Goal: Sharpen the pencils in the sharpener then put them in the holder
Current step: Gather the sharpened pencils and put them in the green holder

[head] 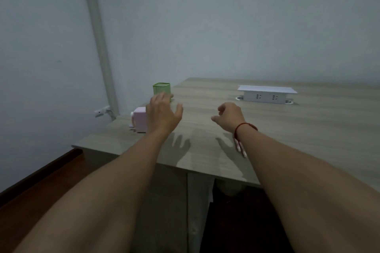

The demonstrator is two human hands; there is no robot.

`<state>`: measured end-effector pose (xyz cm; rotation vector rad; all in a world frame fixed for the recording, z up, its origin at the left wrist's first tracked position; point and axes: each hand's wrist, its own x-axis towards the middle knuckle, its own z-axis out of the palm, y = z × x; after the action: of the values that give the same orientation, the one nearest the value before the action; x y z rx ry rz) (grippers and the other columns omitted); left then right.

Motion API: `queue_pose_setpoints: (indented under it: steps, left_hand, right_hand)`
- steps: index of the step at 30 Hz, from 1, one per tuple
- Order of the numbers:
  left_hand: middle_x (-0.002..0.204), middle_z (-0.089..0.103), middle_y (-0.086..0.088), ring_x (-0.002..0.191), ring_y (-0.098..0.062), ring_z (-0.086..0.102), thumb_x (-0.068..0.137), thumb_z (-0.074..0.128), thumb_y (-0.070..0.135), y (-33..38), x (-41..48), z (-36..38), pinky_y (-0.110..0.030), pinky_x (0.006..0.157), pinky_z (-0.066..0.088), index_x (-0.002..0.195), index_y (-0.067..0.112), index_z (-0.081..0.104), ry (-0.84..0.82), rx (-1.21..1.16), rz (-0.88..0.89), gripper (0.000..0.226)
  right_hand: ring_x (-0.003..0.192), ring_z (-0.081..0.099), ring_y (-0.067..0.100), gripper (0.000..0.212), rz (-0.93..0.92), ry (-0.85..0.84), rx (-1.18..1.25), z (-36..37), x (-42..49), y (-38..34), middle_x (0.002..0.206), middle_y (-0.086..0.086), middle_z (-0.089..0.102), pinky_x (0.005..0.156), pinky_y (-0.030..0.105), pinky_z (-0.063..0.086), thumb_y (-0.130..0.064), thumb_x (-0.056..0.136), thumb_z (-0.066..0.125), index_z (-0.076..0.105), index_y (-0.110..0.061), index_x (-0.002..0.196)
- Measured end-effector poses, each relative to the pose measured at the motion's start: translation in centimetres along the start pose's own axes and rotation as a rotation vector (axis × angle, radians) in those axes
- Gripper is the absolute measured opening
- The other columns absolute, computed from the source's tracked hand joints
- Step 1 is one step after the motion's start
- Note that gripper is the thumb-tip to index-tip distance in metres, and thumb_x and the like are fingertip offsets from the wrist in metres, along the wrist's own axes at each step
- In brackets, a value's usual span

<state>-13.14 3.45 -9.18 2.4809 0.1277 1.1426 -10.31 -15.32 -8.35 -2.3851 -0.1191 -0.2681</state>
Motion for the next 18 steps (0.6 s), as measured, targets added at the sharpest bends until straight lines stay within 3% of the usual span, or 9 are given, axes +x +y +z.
queue_pose_setpoints:
  steps: [7, 10, 15, 18]
  left_hand:
    - [0.109, 0.069, -0.006, 0.102, -0.025, 0.063, 0.083, 0.061, 0.039, 6.7, -3.1, 5.6, -0.038, 0.089, 0.053, 0.097, 0.014, 0.070, -0.472, -0.145, -0.133, 0.030]
    - [0.104, 0.072, -0.008, 0.098, -0.026, 0.066, 0.082, 0.064, 0.038, 8.1, -3.5, 7.4, -0.037, 0.088, 0.054, 0.092, 0.013, 0.072, -0.525, -0.209, -0.184, 0.029]
    - [0.090, 0.073, -0.013, 0.090, -0.028, 0.068, 0.080, 0.063, 0.041, 10.2, -3.9, 9.4, -0.037, 0.082, 0.056, 0.080, 0.008, 0.073, -0.579, -0.233, -0.200, 0.034]
    - [0.092, 0.071, -0.019, 0.092, -0.033, 0.068, 0.077, 0.062, 0.045, 10.9, -4.0, 10.0, -0.039, 0.079, 0.055, 0.083, 0.003, 0.070, -0.609, -0.175, -0.219, 0.044]
  right_hand:
    - [0.108, 0.064, 0.029, 0.033, 0.204, -0.047, -0.178, -3.0, -1.2, 5.9, 0.115, 0.012, 0.068, 0.099, 0.042, 0.050, -0.028, 0.087, 0.067, 0.067, -0.008, 0.113]
    - [0.105, 0.065, 0.031, 0.035, 0.218, -0.070, -0.177, -3.0, -1.2, 6.6, 0.112, 0.014, 0.068, 0.096, 0.043, 0.052, -0.026, 0.082, 0.071, 0.067, -0.007, 0.111]
    - [0.098, 0.067, 0.031, 0.023, 0.194, -0.062, -0.220, -2.7, -1.0, 7.3, 0.103, 0.014, 0.069, 0.082, 0.036, 0.054, -0.032, 0.082, 0.071, 0.062, -0.012, 0.088]
    - [0.100, 0.066, 0.031, 0.028, 0.179, -0.027, -0.242, -2.6, -0.9, 7.5, 0.107, 0.013, 0.067, 0.083, 0.034, 0.051, -0.037, 0.084, 0.066, 0.064, -0.011, 0.095]
